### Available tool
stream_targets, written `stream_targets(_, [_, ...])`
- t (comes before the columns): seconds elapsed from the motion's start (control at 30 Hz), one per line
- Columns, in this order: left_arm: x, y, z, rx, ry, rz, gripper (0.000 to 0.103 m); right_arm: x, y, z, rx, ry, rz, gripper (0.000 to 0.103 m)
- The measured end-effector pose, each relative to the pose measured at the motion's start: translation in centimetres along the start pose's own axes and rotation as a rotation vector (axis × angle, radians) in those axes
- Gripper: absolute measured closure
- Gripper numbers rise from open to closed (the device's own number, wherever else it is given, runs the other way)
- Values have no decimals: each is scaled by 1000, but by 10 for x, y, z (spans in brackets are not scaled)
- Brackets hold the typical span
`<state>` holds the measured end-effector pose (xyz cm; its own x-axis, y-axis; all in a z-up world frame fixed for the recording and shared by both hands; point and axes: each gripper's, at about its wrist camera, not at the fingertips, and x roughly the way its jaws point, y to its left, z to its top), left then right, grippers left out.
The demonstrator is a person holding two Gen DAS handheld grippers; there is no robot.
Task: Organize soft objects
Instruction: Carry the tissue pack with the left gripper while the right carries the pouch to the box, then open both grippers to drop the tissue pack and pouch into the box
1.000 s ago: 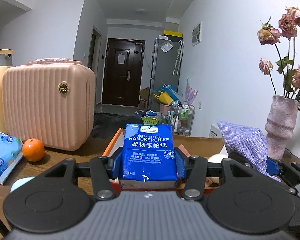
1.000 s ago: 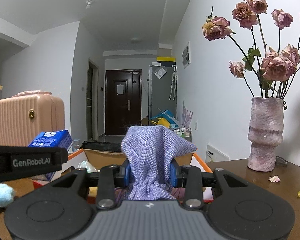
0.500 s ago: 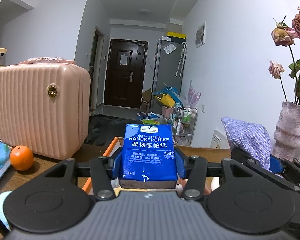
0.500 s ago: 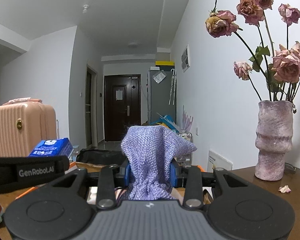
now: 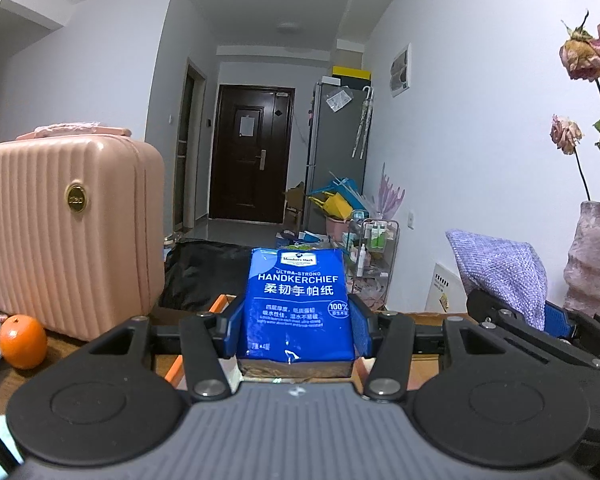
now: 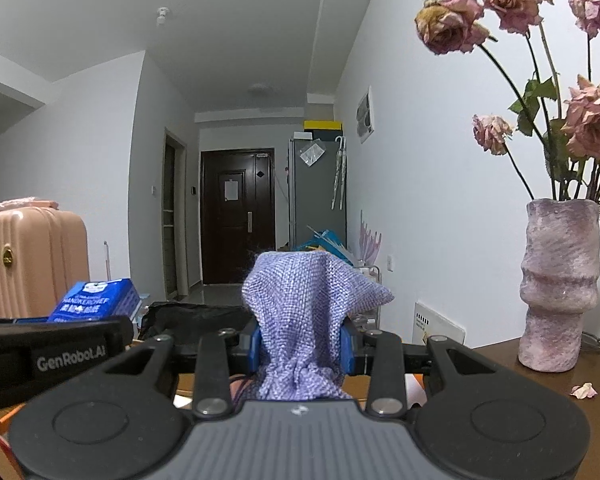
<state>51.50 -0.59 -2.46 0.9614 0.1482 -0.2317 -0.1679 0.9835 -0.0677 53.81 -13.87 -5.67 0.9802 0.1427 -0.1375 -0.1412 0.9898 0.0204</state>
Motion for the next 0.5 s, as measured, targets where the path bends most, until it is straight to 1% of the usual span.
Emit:
stream_targets(0.27, [13, 0, -5, 22, 40, 7, 50, 12, 3, -5, -28, 77, 1, 67])
stream_targets(0.33, [14, 1, -6, 24, 44, 7, 49, 14, 2, -6, -31, 105, 8, 63])
stream_targets(0.37, [14, 1, -6, 26, 44, 9, 46, 15, 2, -8, -29, 120, 8, 60])
stream_targets(0.43, [12, 1, -7, 30, 40, 23, 33, 17, 2, -10, -27, 140, 4, 56])
stream_targets(0.47, [12, 1, -7, 27, 36, 33, 23, 19, 1, -10, -28, 153, 3, 50])
stream_targets(0.5, [10, 2, -7, 22, 29, 42, 18, 19, 1, -11, -25, 160, 0, 44])
